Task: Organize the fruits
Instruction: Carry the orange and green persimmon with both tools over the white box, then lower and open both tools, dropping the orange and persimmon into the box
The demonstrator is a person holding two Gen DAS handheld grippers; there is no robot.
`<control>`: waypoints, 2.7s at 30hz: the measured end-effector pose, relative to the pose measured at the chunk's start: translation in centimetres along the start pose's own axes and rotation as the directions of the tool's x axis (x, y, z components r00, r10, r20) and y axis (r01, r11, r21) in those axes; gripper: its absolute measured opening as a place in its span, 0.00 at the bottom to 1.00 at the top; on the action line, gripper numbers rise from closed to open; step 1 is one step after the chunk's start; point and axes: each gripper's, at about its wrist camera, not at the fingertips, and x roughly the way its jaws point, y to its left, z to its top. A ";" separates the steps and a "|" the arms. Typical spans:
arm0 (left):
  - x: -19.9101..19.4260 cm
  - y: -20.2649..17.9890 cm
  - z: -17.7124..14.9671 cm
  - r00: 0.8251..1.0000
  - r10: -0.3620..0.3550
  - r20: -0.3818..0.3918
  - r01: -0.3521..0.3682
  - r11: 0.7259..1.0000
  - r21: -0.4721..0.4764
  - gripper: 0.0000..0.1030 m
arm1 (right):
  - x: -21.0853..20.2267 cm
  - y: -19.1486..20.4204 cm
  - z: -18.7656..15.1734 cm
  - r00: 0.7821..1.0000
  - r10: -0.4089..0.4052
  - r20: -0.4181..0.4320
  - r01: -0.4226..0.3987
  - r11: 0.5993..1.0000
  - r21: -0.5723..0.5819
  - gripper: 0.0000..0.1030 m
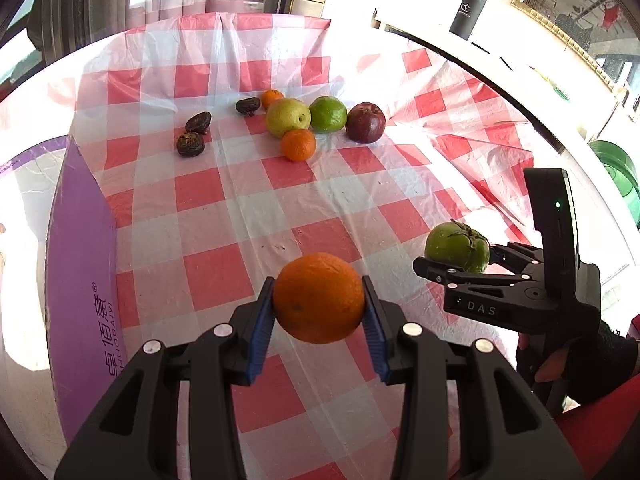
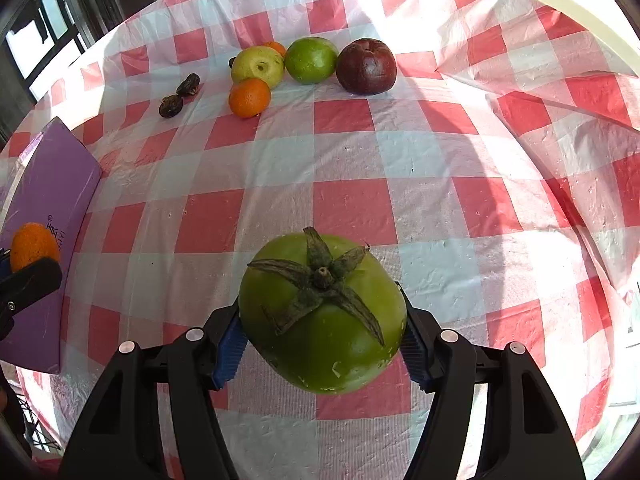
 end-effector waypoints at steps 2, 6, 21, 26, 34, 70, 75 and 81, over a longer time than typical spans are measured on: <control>-1.8 0.7 0.7 0.999 -0.013 0.040 0.013 1.000 0.007 0.40 | -1.0 0.9 0.5 1.000 0.004 0.020 -0.005 1.000 0.015 0.62; -5.4 3.1 1.5 0.994 -0.023 0.111 0.023 1.000 0.005 0.40 | -2.8 2.9 1.4 0.998 0.019 0.059 -0.021 0.999 0.036 0.62; -15.1 19.1 -4.0 0.977 0.160 0.141 -0.132 0.973 -0.191 0.40 | -7.4 20.1 2.0 0.968 0.208 0.138 -0.193 0.974 -0.115 0.62; -15.3 22.8 -5.6 0.973 0.227 0.043 -0.216 0.961 -0.174 0.40 | -7.5 27.3 3.2 0.943 0.312 0.113 -0.281 0.933 -0.225 0.62; -12.8 25.8 -7.9 0.961 0.232 -0.151 -0.254 0.957 -0.142 0.40 | -3.5 35.9 5.3 0.955 0.284 -0.084 -0.296 0.902 -0.313 0.62; -10.1 24.2 -10.8 0.949 0.153 -0.275 -0.160 0.987 -0.004 0.75 | 4.5 40.5 0.4 0.929 0.017 -0.371 -0.176 0.900 -0.399 0.81; -12.4 23.7 -10.5 0.976 0.146 -0.161 -0.155 0.987 -0.047 0.77 | 1.7 39.4 1.1 0.950 0.123 -0.287 -0.228 0.902 -0.366 0.82; -17.1 22.7 -10.2 0.972 0.226 0.066 -0.218 0.970 -0.105 0.98 | -1.8 36.9 2.8 0.933 0.291 -0.214 -0.343 0.898 -0.275 0.83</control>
